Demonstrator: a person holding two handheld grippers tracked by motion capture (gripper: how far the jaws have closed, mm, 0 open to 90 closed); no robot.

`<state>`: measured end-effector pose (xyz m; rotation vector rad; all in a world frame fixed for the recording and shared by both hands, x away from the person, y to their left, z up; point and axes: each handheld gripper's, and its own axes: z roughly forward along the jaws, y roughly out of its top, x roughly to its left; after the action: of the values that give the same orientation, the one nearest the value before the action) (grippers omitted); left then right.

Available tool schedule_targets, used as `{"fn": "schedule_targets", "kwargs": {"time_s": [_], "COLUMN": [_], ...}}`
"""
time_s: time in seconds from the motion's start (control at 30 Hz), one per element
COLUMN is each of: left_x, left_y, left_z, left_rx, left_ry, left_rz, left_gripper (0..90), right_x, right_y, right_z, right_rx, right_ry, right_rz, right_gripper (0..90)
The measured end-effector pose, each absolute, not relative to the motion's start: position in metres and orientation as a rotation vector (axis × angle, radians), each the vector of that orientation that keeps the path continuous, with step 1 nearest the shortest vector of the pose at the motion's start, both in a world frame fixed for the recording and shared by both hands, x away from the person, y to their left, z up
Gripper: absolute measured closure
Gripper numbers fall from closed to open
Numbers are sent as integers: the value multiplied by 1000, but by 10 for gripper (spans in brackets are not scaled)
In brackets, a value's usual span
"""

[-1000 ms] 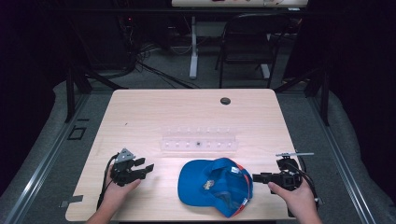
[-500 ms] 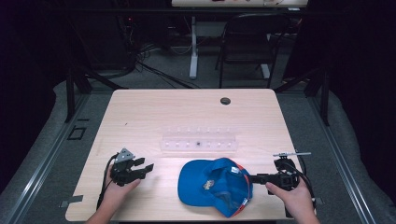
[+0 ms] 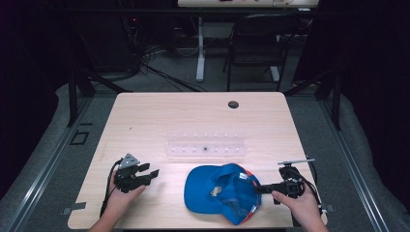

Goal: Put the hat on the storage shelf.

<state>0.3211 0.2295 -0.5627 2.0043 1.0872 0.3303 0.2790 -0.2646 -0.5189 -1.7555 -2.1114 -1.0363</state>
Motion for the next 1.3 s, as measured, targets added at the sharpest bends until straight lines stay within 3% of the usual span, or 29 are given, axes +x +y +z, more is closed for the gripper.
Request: {"fn": "schedule_targets", "kwargs": {"time_s": [0.73,1.3], "left_x": [320,320], "left_y": [229,229], "left_z": [-562,-562], "left_rx": [1998,1994], "left_ry": [1079,1083], "left_rz": [342,348], "left_gripper": [485,485], "right_x": [285,284], "right_y": [-257,-260], "right_z": [-533,-527], "right_rx": [-1688,-1664], "right_ry": [-2051,-2019], "right_rz": [-987,-995], "right_gripper": [586,704]}}
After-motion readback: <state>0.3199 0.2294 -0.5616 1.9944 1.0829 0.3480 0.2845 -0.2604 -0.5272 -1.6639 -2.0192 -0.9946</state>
